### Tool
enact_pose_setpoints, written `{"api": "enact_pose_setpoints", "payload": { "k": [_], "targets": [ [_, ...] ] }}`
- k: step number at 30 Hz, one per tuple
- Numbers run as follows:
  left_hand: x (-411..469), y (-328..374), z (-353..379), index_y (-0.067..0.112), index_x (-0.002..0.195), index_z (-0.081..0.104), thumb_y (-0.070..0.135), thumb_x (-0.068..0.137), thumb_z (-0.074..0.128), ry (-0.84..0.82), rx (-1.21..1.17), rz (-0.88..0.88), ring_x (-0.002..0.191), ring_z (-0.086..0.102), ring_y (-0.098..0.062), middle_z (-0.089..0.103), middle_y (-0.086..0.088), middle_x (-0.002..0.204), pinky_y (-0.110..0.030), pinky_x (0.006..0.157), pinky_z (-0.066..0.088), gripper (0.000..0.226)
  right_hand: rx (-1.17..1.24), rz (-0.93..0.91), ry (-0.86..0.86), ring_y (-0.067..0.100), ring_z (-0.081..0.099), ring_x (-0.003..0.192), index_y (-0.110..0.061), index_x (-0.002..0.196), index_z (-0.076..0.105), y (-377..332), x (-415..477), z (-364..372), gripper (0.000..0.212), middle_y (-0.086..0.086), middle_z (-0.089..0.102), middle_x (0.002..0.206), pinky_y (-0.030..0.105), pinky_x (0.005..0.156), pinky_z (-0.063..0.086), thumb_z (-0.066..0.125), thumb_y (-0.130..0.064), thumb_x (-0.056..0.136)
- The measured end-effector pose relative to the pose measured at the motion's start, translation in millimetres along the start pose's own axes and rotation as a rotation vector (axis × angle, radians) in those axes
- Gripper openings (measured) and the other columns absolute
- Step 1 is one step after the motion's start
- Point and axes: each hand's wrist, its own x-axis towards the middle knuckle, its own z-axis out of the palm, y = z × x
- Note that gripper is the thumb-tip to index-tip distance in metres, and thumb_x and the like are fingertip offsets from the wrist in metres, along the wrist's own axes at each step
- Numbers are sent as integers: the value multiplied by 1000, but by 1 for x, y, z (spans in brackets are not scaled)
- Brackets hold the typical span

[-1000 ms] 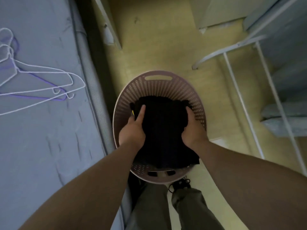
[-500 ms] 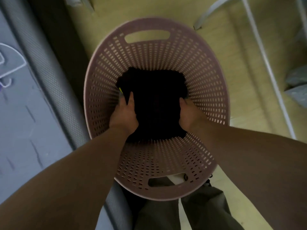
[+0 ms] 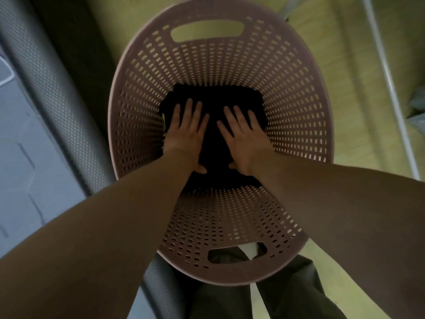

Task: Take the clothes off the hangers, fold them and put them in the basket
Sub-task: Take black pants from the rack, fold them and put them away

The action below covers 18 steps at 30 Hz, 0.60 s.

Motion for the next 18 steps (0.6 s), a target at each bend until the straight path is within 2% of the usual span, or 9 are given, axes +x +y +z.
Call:
{"api": "enact_pose_setpoints", "payload": {
  "k": [5,9,14,18],
  "targets": [
    [23,-11,35,11,145,-37,103,53,35,-57,-48,79,138,-39,-39,-45,-18,149,-60,114,-17,148,-29,44,-219,35,-33,143,-11,149,-30,13,34,25,145,20,-40,152,63,115,-11,50,-94,61],
    [40,-3,53,13,142,-41,102,55,33,-42,-113,86,137,-41,-36,-48,-15,147,-59,113,-20,146,4,36,-206,33,-37,141,-10,145,-36,14,51,50,151,18,-45,149,66,110,-16,52,-95,56],
    [52,-2,54,13,139,-44,102,51,38,-106,-138,78,136,-43,-36,-51,-14,145,-60,110,-22,150,8,51,-158,33,-35,143,-8,147,-32,11,55,56,150,20,-42,151,68,111,-14,53,-93,59],
    [37,3,18,9,143,-37,101,43,48,-217,-71,66,139,-36,-43,-41,-21,150,-66,111,-16,161,-69,69,-176,40,-29,144,-6,152,-21,-3,34,28,146,26,-33,154,70,111,-11,57,-89,61]
  ]
}}
